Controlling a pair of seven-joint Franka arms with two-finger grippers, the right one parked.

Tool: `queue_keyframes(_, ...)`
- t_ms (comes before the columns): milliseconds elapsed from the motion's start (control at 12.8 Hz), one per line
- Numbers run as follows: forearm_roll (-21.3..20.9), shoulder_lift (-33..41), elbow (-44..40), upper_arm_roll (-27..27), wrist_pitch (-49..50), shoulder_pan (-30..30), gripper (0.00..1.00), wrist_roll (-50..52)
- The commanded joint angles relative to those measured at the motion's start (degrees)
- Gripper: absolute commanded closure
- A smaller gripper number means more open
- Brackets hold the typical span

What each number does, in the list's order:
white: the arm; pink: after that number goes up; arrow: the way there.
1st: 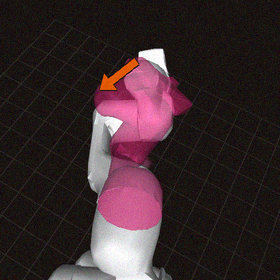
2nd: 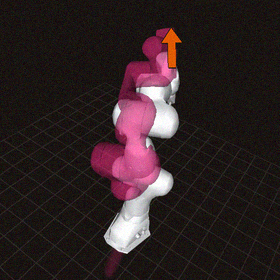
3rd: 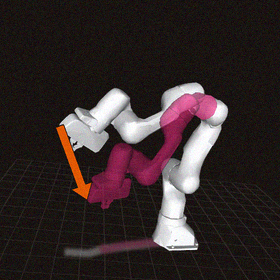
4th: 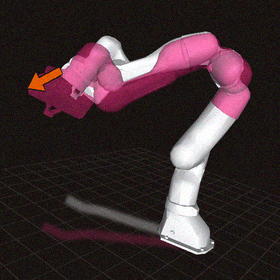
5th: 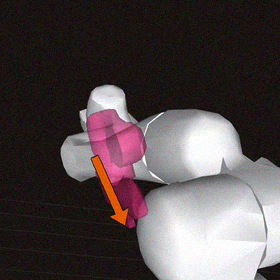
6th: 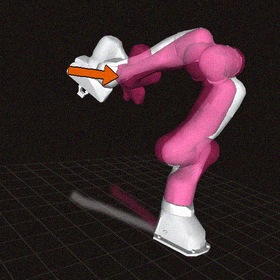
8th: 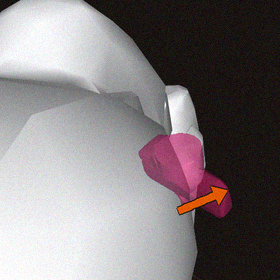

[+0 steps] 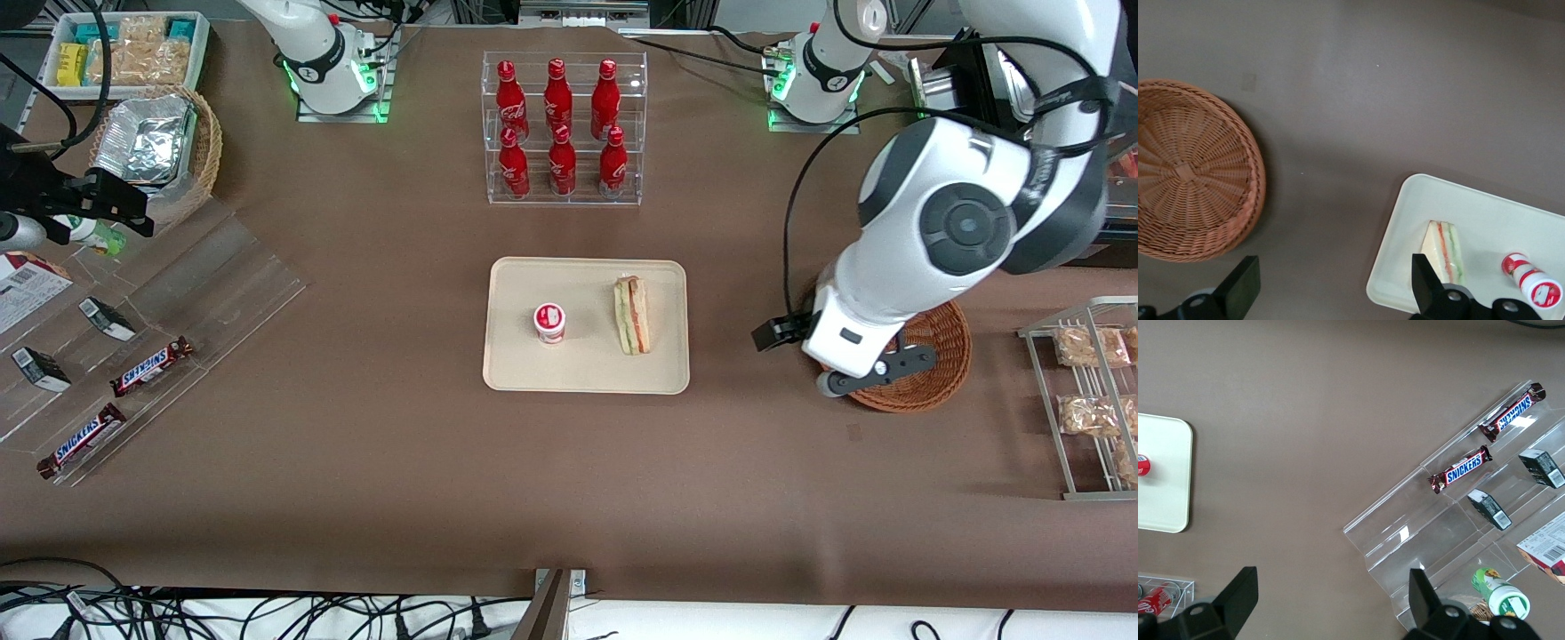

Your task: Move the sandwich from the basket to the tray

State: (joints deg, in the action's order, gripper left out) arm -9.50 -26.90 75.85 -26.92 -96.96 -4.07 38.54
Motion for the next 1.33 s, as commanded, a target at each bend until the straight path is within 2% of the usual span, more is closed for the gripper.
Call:
queue_keyframes(0,4.2,5.5,1.7,3.3,3.2,-1.1,0.0,-7.7)
queue_keyframes(156,8.3,9.6,4.1,9.4,4.1,-0.3,0.0,-16.7)
queue_keyframes(468,8.3,13.7,5.1,14.7,8.7,0.1,0.0,-28.2)
queue_keyframes(858,8.2,16.4,6.2,17.9,11.2,-0.1,0.0,-42.2)
queue_keyframes(1248,8.3,14.8,5.3,17.9,11.2,-0.4,0.0,-42.9)
